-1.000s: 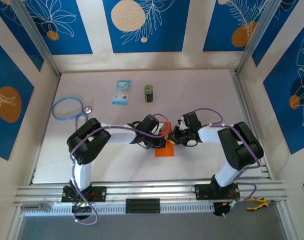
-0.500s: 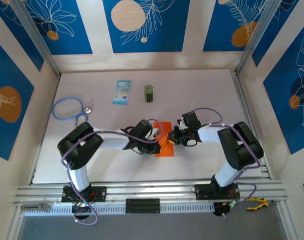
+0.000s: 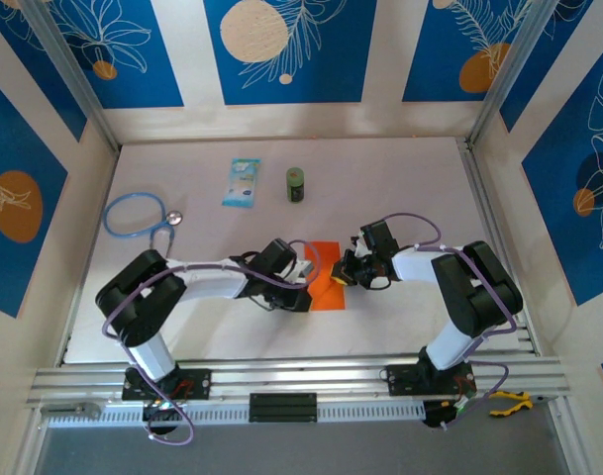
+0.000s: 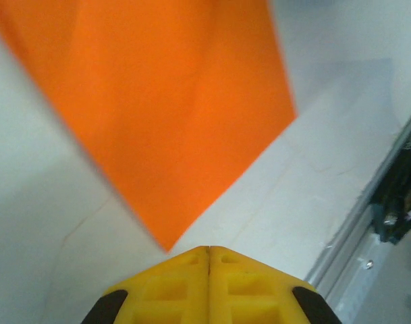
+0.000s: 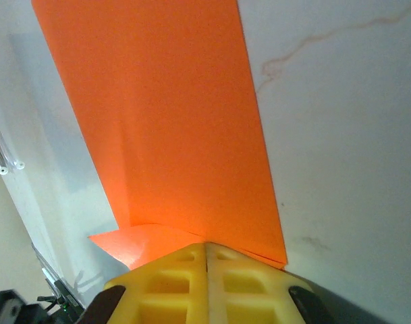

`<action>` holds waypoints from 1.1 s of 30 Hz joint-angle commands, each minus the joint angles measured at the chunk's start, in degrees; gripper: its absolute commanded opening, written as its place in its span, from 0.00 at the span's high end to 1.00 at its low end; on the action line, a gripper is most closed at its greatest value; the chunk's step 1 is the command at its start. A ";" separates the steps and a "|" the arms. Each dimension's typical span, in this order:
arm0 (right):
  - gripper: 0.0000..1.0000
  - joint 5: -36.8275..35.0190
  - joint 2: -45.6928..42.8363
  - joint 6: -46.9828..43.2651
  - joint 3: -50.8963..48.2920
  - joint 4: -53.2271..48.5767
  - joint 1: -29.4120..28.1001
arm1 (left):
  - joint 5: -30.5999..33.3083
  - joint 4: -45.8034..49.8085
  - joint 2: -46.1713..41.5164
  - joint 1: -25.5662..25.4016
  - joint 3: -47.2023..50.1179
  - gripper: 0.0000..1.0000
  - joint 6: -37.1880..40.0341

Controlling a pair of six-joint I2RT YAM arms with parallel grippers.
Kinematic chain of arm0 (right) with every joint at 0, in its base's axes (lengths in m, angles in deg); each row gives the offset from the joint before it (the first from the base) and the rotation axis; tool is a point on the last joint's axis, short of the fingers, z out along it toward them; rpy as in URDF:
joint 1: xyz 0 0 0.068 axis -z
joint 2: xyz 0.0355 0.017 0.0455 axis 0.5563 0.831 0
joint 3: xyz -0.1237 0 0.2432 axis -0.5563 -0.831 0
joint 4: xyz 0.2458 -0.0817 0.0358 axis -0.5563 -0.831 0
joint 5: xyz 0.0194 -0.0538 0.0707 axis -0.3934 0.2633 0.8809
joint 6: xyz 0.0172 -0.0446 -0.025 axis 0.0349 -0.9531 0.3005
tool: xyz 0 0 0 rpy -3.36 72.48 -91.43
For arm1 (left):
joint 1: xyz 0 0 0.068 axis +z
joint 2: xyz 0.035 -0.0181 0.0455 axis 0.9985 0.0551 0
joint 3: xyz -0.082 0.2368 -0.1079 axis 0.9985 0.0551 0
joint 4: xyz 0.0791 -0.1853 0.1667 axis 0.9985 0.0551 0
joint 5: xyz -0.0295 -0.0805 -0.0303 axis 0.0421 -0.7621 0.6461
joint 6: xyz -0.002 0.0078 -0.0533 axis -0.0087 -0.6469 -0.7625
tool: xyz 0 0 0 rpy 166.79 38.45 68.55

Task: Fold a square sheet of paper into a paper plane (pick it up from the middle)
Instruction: Fold the triangle a second time at the center of the table.

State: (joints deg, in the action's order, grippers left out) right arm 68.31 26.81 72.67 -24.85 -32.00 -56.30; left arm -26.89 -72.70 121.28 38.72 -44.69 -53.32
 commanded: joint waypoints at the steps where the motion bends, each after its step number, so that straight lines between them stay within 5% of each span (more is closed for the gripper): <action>1: 1.00 -4.80 1.01 -0.55 -1.04 -5.88 -0.37 | -0.03 0.14 -1.54 1.00 -4.66 1.00 2.54; 9: 1.00 -3.95 0.27 -0.46 -0.52 -5.71 -0.29 | 2.84 2.75 7.14 2.22 -9.55 1.00 2.91; 33: 1.00 0.83 -4.70 3.58 -2.65 0.23 -6.46 | 4.26 -3.99 9.42 2.21 -0.35 1.00 -1.07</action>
State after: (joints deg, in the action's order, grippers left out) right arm 68.20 21.24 74.63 -25.90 -32.42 -62.07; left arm -25.55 -80.15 128.71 40.60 -46.70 -54.10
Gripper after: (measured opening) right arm 0.044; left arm 0.061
